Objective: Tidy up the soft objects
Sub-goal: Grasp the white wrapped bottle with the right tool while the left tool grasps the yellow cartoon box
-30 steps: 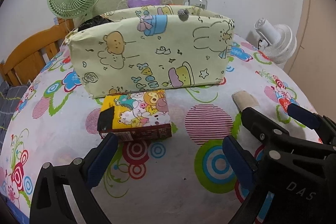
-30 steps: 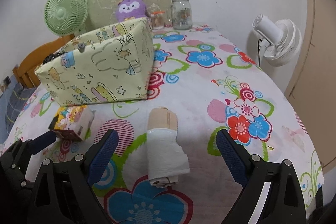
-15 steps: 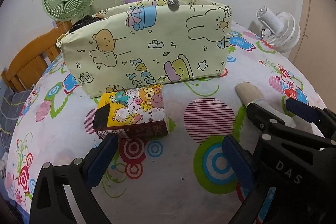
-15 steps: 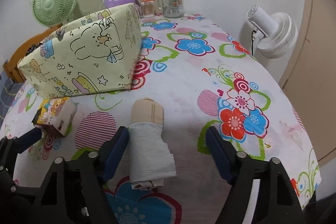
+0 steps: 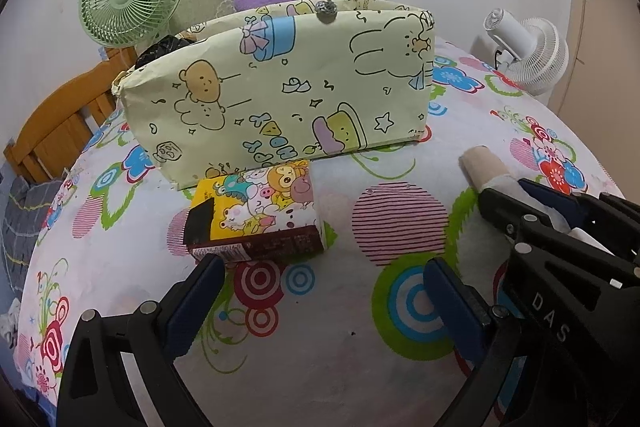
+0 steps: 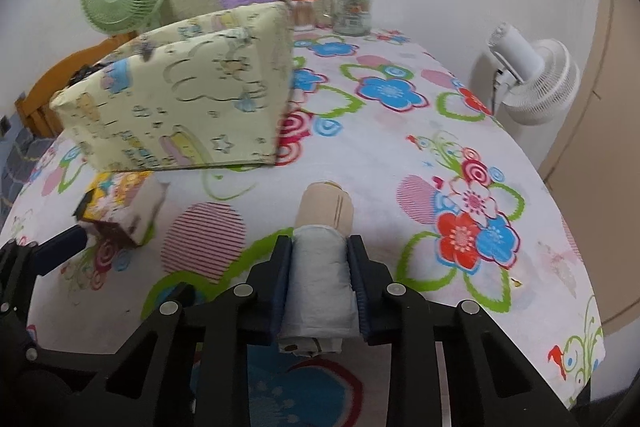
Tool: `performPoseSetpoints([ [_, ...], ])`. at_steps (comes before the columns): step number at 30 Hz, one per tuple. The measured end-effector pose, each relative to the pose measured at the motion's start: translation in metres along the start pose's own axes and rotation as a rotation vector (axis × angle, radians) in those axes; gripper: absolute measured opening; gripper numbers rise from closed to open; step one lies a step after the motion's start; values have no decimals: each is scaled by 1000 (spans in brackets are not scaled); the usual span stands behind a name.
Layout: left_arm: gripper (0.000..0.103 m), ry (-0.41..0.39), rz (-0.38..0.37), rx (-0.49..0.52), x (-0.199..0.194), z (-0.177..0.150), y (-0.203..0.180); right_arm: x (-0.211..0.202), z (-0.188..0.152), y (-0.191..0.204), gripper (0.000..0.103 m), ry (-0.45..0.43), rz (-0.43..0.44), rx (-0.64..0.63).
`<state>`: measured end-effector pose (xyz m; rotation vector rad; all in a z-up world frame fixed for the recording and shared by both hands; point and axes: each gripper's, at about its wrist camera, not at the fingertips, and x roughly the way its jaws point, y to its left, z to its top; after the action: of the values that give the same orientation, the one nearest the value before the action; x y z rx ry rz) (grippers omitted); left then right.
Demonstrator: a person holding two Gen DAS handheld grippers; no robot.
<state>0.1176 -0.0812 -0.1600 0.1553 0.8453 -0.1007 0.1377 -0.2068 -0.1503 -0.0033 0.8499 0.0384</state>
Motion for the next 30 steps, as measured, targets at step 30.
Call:
performPoseSetpoints([
  [30,100,34,45,-80,20,21,38,-4,26,37,30,-43,39,-43],
])
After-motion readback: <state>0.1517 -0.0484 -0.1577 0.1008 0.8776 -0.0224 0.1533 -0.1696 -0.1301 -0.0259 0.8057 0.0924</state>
